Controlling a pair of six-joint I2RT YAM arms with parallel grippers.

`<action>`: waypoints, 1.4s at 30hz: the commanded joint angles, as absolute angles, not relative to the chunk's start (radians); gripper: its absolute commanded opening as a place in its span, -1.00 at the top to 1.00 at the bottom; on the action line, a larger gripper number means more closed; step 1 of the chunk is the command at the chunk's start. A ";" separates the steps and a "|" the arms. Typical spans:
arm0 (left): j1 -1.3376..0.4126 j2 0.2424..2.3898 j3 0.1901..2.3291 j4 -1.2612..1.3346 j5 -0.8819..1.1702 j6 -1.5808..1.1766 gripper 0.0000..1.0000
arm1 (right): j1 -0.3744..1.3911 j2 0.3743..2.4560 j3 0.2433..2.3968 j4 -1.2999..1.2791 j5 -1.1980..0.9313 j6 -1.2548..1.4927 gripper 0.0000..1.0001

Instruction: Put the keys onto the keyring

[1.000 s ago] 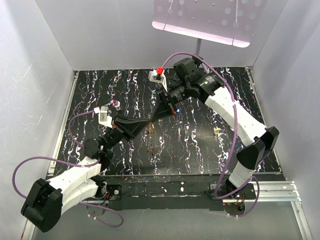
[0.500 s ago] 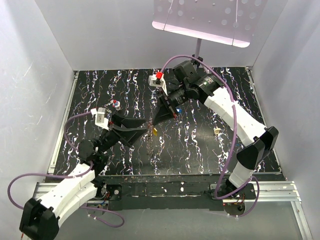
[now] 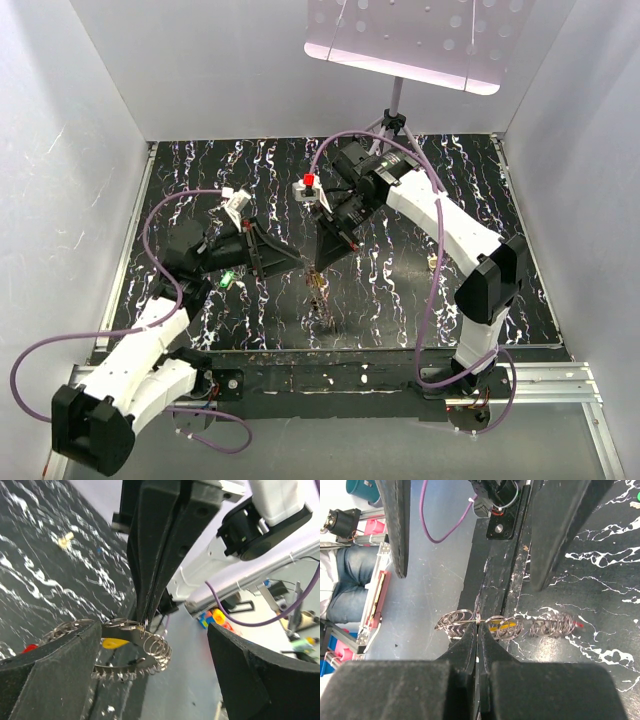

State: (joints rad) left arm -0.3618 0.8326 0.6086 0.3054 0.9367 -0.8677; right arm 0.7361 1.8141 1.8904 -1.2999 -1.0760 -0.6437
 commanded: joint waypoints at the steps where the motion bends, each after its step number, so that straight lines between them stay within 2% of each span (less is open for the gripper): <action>1: -0.356 0.902 0.683 0.242 1.110 -0.874 -0.69 | 0.738 1.827 1.945 -1.502 -1.124 -0.729 0.97; 5: -0.357 0.948 0.710 0.213 1.137 -0.856 -0.52 | 0.739 1.867 1.973 -1.528 -1.141 -0.750 0.97; 11: -0.356 1.000 0.755 0.086 1.141 -0.773 -0.16 | 0.739 1.881 1.977 -1.529 -1.144 -0.750 0.97; 18: -0.357 1.043 0.784 0.037 1.147 -0.744 0.10 | 0.739 1.882 1.974 -1.522 -1.144 -0.742 0.97; 28: -0.373 1.069 0.798 0.014 1.137 -0.727 0.24 | 0.745 1.885 1.971 -1.517 -1.149 -0.729 0.97; 37: -0.403 1.101 0.822 0.005 1.129 -0.701 0.56 | 0.752 1.885 1.967 -1.513 -1.147 -0.726 0.97; 42: -0.407 1.104 0.828 -0.046 1.135 -0.684 0.60 | 0.752 1.888 1.967 -1.506 -1.144 -0.716 0.97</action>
